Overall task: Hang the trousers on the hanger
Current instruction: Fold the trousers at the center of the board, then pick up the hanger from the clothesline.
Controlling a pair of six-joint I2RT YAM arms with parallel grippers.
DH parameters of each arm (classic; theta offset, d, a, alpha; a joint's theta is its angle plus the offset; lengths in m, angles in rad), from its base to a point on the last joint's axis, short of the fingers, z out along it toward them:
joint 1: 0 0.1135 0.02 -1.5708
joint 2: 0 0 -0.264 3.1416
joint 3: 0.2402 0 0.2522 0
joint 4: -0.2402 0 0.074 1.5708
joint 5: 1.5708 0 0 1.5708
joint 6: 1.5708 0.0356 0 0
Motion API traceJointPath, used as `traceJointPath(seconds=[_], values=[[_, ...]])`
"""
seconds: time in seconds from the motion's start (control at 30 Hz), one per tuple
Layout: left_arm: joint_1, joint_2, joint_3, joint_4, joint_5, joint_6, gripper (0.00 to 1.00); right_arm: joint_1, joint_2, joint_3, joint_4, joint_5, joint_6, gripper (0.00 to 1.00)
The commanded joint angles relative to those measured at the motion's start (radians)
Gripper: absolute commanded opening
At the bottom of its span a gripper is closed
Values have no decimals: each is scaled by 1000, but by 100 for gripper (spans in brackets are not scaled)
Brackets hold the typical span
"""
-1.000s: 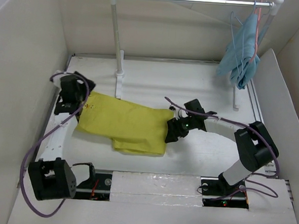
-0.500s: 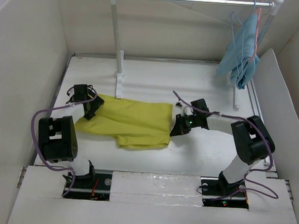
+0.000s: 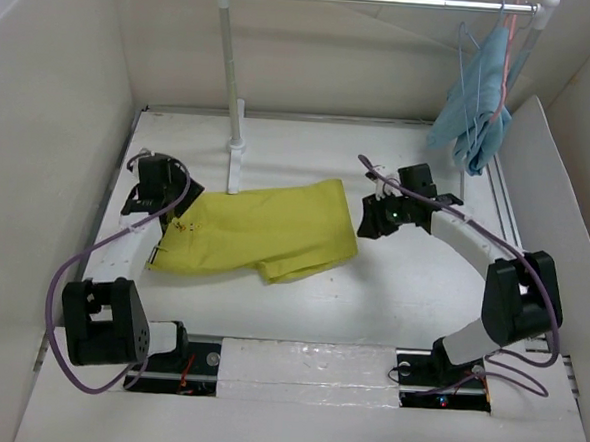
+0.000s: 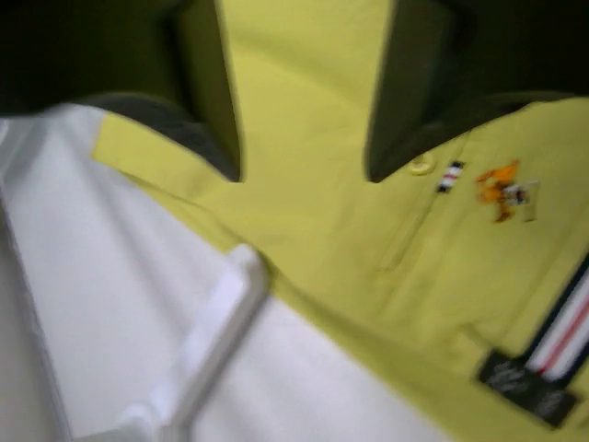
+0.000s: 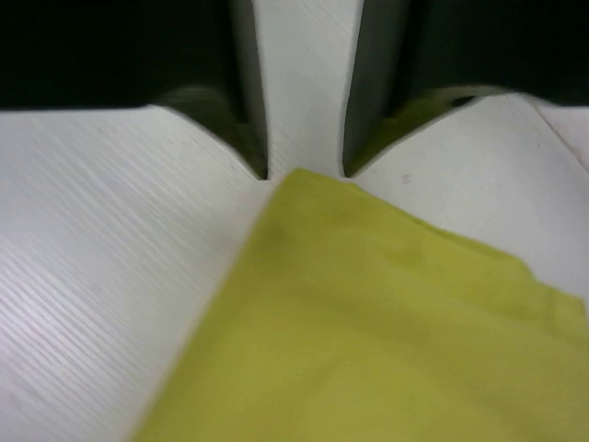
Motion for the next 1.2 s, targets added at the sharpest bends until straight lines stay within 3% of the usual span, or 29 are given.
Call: traceJointPath(seconds=[0.0,0.07,0.1,0.13,0.27,0.4,0.53,0.6,0.63,0.7,0.73,0.8,0.87,0.9,0.93,0.97,1.07,1.13,1.17], values=[[-62,-35,95,-7,5,96,43,111,-36,30,40,-38,-24,43],[-122,-1,53,23,63,99,21,158,91,41,138,-134,7,9],[-122,-1,36,24,65,91,21,169,92,41,139,-134,7,9],[-122,11,13,34,66,88,18,169,133,29,178,-110,48,0],[-86,100,-76,57,42,91,17,102,206,-95,321,-70,120,0],[-33,132,-80,-20,-56,129,16,91,196,-249,318,-68,117,0],[-33,100,-13,-51,-86,154,23,181,22,-281,229,-44,123,0],[-44,65,51,-36,-17,159,25,207,-84,-231,137,-38,123,6],[-83,51,82,-32,-21,159,27,218,-112,-143,98,-20,120,21],[-134,37,183,-35,-24,168,29,218,-164,-15,-7,-9,91,38],[-194,39,218,-33,-27,175,30,218,-168,139,-45,13,50,46],[-270,62,332,-18,-34,207,30,188,-168,312,-140,51,4,49],[-409,109,413,-15,-41,232,18,154,-154,562,-186,118,-54,43],[-462,131,499,-12,-53,246,8,134,-148,637,-184,134,-65,31],[-514,158,545,-16,-63,273,0,78,-126,709,-187,149,-73,3],[-610,207,587,-27,-61,284,0,47,-111,859,-209,160,-78,0],[-749,292,705,-50,-92,320,0,-84,-22,1060,-277,211,-94,0],[-786,306,693,-19,-45,317,0,-160,33,1206,-305,212,-91,0],[-800,309,673,-3,-28,312,0,-238,100,1255,-341,190,-91,6]])
